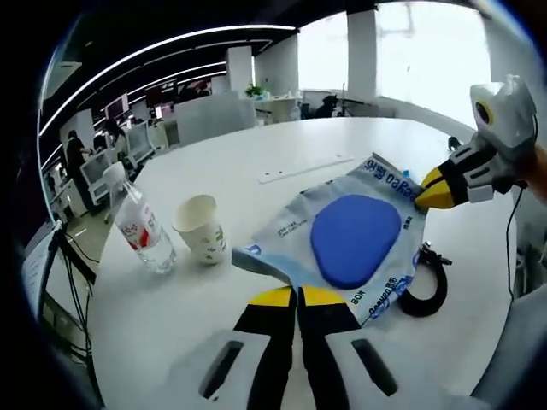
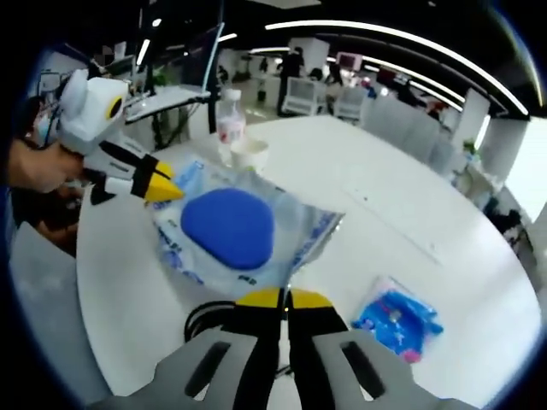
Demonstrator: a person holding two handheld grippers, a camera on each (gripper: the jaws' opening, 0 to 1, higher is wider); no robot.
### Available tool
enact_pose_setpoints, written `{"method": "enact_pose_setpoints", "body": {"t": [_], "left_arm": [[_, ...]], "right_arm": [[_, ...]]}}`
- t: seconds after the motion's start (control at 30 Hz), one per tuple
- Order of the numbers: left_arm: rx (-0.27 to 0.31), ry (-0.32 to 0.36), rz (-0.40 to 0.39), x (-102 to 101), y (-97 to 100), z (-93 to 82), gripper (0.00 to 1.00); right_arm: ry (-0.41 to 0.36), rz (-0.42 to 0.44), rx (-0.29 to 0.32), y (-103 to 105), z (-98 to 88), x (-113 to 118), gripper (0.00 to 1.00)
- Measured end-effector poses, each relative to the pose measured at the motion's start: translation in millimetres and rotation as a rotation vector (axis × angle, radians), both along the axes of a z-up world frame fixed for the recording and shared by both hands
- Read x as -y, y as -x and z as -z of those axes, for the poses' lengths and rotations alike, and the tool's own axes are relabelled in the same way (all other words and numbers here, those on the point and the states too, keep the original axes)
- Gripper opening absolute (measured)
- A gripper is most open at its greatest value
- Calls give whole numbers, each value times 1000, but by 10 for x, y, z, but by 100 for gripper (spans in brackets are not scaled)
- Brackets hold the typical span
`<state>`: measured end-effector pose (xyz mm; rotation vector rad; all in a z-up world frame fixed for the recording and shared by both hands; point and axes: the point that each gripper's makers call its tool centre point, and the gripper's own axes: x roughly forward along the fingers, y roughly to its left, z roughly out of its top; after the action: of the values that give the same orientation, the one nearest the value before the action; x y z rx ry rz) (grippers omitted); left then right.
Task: Arrange the tabletop items into an orderly group along one side of the table until the central work area is clear of visible clutter.
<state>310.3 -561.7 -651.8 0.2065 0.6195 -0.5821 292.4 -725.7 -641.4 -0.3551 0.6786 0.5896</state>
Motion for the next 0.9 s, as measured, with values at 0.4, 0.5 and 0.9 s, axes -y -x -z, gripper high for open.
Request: {"method": "enact_pose_setpoints", "body": {"t": [0.4,0.5,0.9], "left_arm": [[34,10,74,127,-137,-234,0],[32,7,93,174,-143,-229,0],[33,-17,154,236,-252,-293,0]], "right_arm": [[-18,70,30,46,-200,99,0],[-28,93,31,57,-228,139,0],[-53,137,13,70,-198,164,0]]}}
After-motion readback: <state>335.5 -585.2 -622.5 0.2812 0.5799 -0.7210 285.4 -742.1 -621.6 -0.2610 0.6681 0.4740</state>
